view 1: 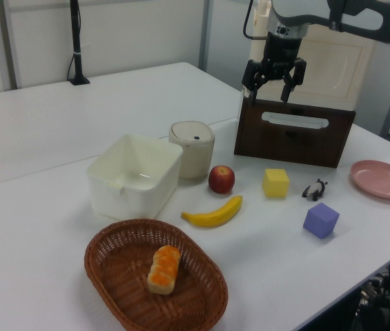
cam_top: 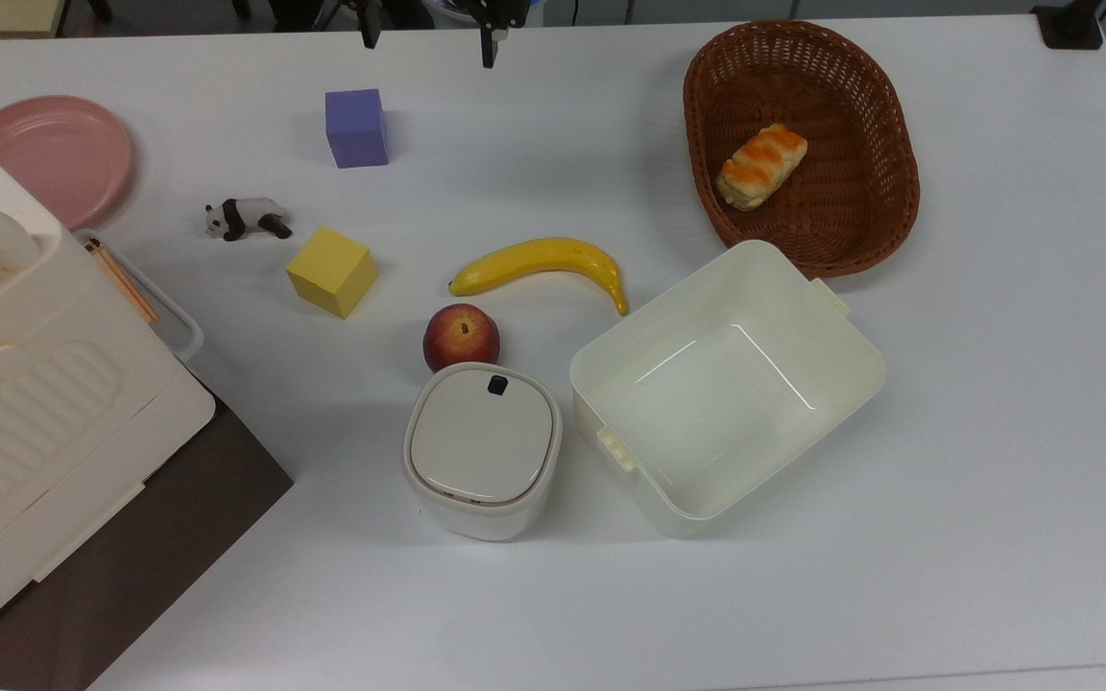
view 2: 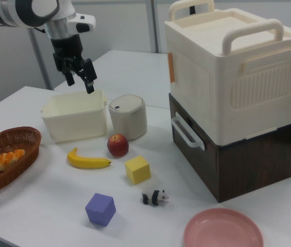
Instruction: Slide the drawer open
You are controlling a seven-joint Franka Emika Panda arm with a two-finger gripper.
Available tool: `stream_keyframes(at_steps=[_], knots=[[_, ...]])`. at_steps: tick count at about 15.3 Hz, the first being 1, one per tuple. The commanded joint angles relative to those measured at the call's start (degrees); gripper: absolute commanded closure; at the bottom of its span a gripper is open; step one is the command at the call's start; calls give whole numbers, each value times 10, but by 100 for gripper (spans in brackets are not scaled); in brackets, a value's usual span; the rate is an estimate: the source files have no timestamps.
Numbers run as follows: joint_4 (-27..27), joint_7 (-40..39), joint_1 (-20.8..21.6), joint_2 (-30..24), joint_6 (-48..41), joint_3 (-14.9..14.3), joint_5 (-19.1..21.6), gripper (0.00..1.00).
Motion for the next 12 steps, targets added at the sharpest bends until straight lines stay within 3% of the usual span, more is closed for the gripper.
stream_keyframes(at_steps=[1, 12], knots=[[-6, -13, -3, -10, -9, 3, 15, 0], [-7, -20, -5, -12, -3, 3, 27, 0]])
